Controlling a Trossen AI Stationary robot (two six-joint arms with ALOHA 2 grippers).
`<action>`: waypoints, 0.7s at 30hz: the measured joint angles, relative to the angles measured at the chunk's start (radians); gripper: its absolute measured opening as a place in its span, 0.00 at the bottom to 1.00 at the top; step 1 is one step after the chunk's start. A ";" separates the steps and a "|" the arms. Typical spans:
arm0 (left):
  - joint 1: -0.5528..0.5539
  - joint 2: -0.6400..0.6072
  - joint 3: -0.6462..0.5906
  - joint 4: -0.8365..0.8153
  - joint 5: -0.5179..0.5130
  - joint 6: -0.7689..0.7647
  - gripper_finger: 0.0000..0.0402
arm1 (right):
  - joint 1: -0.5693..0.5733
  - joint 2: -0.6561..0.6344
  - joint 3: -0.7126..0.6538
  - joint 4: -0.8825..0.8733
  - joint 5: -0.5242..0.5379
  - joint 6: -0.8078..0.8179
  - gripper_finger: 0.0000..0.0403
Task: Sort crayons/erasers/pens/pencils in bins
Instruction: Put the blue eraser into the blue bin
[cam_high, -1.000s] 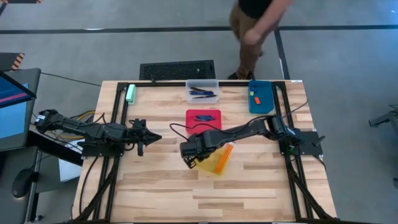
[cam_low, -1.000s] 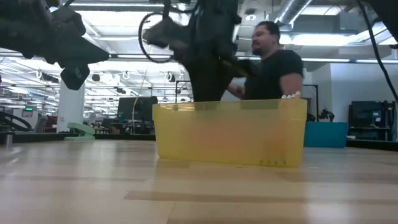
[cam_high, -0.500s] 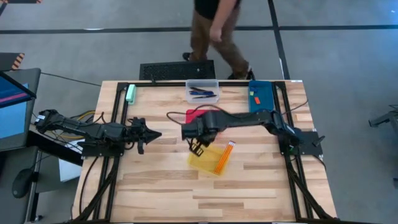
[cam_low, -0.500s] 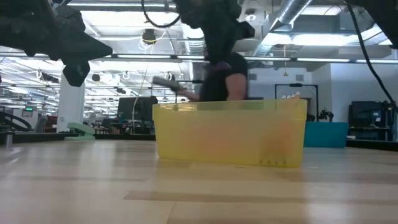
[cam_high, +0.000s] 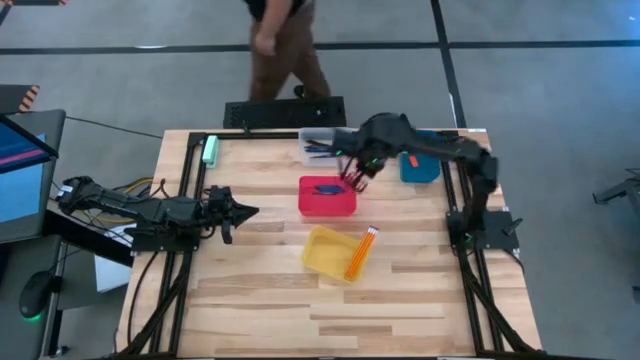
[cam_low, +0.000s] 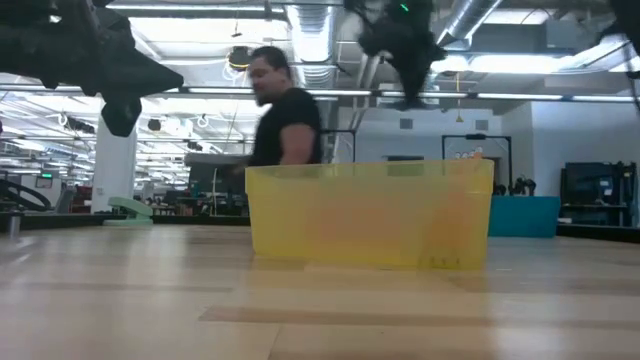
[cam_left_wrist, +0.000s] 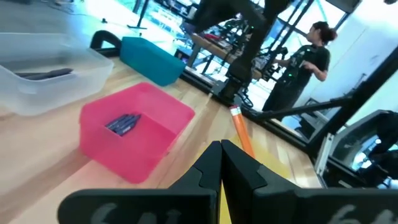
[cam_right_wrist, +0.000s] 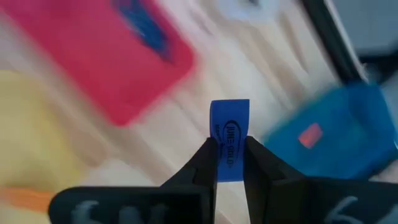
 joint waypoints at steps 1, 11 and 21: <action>0.000 -0.003 0.000 -0.006 -0.008 0.000 0.00 | -0.033 -0.037 -0.059 0.023 0.001 -0.003 0.15; 0.000 -0.004 0.000 -0.014 -0.075 -0.001 0.00 | -0.413 -0.368 -0.654 0.352 -0.013 -0.058 0.15; 0.000 -0.004 0.000 -0.036 -0.167 -0.001 0.00 | -0.735 -0.360 -0.876 0.648 -0.064 -0.171 0.15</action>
